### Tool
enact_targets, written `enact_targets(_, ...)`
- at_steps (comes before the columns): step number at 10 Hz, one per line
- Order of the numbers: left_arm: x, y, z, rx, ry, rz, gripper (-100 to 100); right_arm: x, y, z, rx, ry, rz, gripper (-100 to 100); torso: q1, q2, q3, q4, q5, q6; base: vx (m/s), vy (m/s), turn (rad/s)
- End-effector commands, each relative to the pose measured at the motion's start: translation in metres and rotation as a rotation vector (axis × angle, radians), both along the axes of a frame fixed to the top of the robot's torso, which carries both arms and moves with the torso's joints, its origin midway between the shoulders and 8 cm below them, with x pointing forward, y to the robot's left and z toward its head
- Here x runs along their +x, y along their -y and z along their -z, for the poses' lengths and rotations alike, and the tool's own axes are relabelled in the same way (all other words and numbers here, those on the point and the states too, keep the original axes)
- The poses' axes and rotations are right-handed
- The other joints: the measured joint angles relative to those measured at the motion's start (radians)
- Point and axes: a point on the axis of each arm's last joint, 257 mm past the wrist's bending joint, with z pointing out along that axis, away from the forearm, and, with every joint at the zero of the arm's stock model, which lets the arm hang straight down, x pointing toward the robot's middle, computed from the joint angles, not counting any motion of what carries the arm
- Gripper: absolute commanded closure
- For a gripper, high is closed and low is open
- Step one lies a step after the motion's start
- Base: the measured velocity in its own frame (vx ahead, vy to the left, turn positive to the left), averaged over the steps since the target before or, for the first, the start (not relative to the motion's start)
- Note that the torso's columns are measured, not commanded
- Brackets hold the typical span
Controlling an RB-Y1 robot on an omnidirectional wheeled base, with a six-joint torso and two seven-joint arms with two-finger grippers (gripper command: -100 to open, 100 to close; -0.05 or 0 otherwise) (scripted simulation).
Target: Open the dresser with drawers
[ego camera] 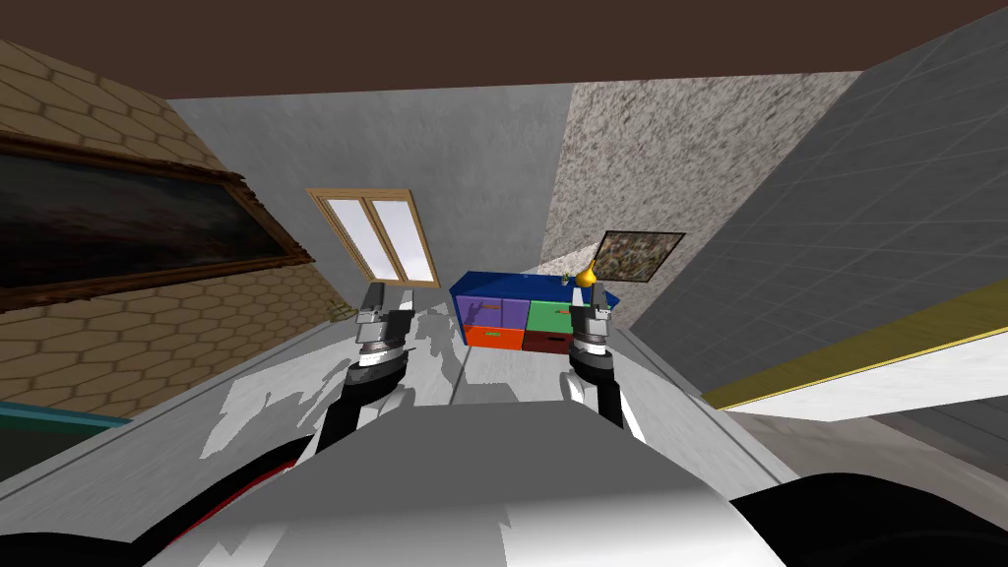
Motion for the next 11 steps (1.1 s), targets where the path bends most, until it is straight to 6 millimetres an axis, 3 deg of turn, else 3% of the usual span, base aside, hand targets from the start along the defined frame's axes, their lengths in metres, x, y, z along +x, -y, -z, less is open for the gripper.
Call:
enact_targets(1, 0.0000, 0.0000, 0.0000, 0.000, 0.000, 0.000, 0, 0.0000, 0.0000, 0.0000, 0.000, 0.000, 0.000, 0, 0.000, 0.040, -0.082, 0.041, 0.000, 0.000, 0.000, 0.000, 0.000)
enact_targets(9, -0.0001, 0.0000, -0.0001, 0.000, 0.000, 0.000, 0, -0.0001, 0.0000, -0.0001, 0.000, 0.000, 0.000, 0, 0.000, 0.618, -1.234, 0.617, 0.000, 0.000, 0.000, 0.000, 0.000)
enact_targets(10, -0.0001, 0.0000, -0.0001, 0.000, 0.000, 0.000, 0, 0.0020, -0.0044, 0.0032, -0.055, -0.012, 0.000, -100, 0.000, 0.691, -1.382, 0.691, 0.000, 0.000, 0.021, 0.018, -0.002)
enact_targets(11, 0.0000, 0.0000, 0.0000, 0.000, 0.000, 0.000, 0, 0.0038, -0.0069, 0.0064, -0.098, -0.021, 0.007, -100, 0.001, 0.724, -1.451, 0.724, 0.000, 0.000, 0.031, 0.040, -0.004)
